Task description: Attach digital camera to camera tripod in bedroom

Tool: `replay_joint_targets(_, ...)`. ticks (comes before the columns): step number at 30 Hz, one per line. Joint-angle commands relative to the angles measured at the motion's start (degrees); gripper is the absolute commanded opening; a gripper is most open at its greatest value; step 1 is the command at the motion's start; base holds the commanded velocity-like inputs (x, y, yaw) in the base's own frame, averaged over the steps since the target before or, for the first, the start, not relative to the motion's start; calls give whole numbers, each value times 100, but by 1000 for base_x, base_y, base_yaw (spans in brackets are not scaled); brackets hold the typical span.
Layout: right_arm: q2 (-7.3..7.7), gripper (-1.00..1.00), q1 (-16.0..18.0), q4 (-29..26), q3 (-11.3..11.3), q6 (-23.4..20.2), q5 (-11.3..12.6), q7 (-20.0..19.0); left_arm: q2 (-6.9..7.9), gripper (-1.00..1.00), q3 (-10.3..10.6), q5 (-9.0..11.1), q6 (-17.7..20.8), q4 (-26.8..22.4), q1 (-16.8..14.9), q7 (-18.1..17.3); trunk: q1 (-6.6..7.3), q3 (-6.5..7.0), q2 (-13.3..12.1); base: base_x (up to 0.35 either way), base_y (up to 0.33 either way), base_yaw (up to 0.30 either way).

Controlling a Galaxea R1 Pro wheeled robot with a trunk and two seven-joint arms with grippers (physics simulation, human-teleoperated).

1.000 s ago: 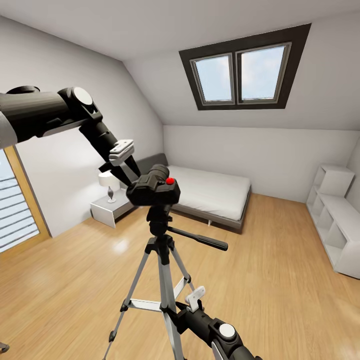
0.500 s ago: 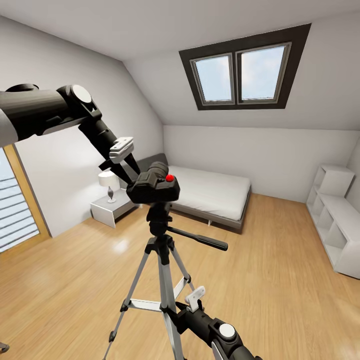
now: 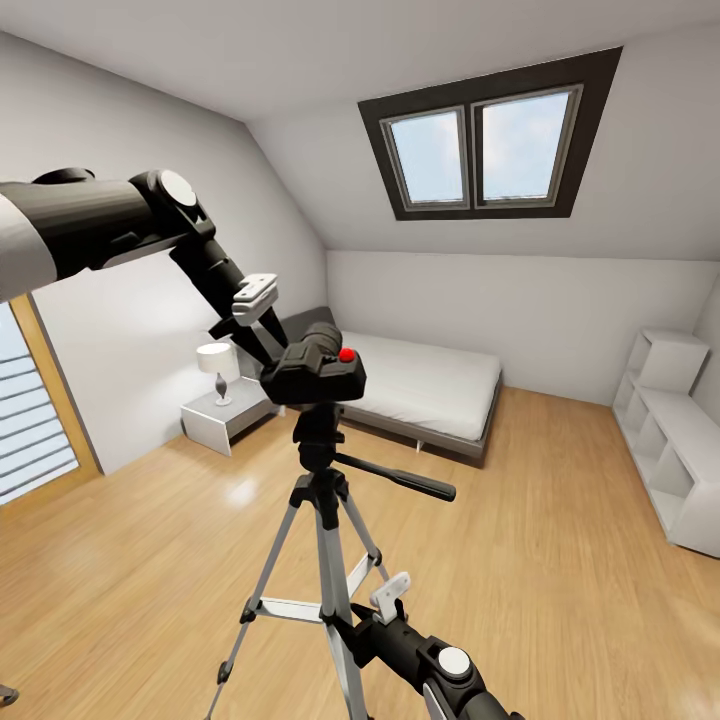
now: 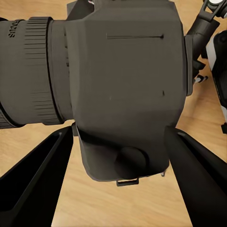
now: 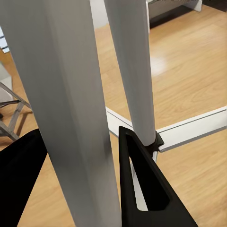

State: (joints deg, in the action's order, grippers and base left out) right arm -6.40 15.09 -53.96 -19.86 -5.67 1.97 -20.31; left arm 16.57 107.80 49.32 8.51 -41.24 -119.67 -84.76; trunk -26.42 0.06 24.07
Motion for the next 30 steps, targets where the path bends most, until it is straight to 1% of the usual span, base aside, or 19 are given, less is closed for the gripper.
replay_joint_targets(1,-2,-100,3,-11,2,-39,49,-26,-7,-100,43,51,62,-1,-10,-5,-2,-3,6,0,0,0)
replay_joint_targets(10,-2,-100,3,-18,0,-39,49,-26,-41,-100,63,51,63,24,-4,-5,-2,-3,6,0,0,0)
replay_joint_targets(30,-2,-100,3,-18,-1,-39,49,-26,-40,-100,75,43,63,20,72,-5,-2,-3,6,0,0,0)
